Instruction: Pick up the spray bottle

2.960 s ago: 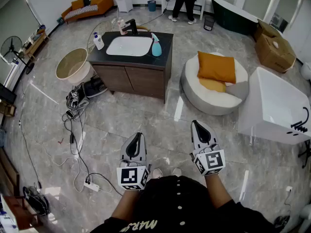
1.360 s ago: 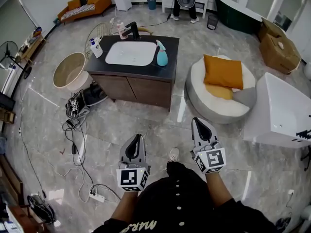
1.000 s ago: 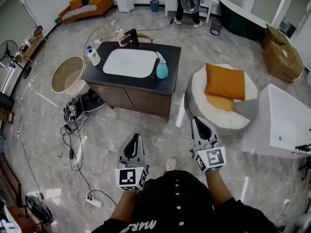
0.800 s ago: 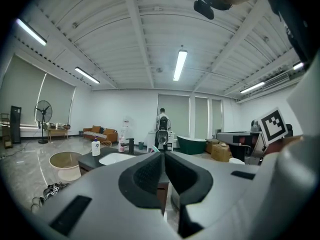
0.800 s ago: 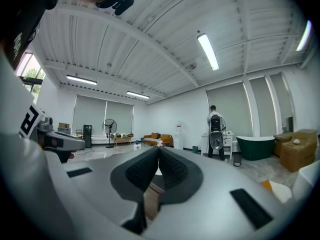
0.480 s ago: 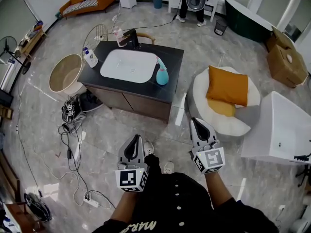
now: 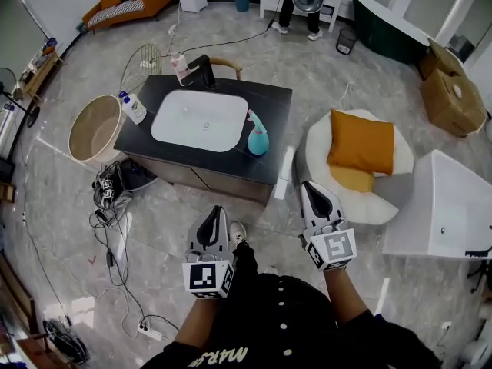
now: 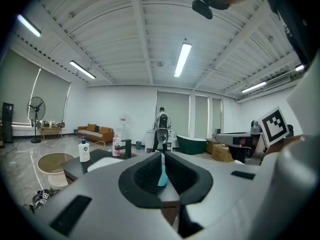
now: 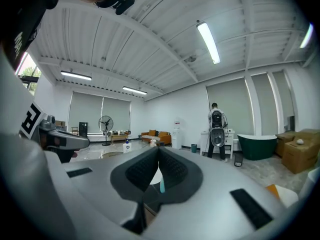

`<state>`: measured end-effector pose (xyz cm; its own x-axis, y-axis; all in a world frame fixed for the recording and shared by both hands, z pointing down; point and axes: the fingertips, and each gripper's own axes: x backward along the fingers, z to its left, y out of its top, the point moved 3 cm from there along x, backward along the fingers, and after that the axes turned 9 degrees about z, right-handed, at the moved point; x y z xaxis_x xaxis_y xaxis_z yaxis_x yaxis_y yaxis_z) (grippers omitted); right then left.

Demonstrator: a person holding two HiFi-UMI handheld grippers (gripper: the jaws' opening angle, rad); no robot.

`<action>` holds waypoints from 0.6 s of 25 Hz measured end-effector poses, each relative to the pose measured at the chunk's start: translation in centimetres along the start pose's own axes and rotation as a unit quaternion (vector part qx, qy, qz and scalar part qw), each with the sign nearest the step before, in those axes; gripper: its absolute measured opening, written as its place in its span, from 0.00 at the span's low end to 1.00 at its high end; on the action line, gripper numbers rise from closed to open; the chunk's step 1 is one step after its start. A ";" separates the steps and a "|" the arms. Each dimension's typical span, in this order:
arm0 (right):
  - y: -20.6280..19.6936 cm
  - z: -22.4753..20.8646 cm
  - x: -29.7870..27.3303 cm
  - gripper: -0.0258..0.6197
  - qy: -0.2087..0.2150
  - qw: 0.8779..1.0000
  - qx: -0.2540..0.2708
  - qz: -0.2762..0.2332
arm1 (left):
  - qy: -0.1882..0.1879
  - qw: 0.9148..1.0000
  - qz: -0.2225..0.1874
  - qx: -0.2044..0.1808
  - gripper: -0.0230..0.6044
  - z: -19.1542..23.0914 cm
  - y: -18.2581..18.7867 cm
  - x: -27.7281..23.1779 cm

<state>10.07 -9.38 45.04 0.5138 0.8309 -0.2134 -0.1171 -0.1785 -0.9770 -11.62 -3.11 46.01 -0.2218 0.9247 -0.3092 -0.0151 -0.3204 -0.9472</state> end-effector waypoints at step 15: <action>4.3 -1.6 -14.2 0.03 -0.039 0.999 -0.002 0.004 | -0.062 0.998 0.003 -0.017 0.08 8.9 6.0 -12.4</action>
<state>3.65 -22.80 43.82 0.4444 0.8683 -0.2204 -0.1170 -0.1877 -0.9752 -17.64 -18.29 44.94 -0.3409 0.8896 -0.3041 0.0185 -0.3171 -0.9482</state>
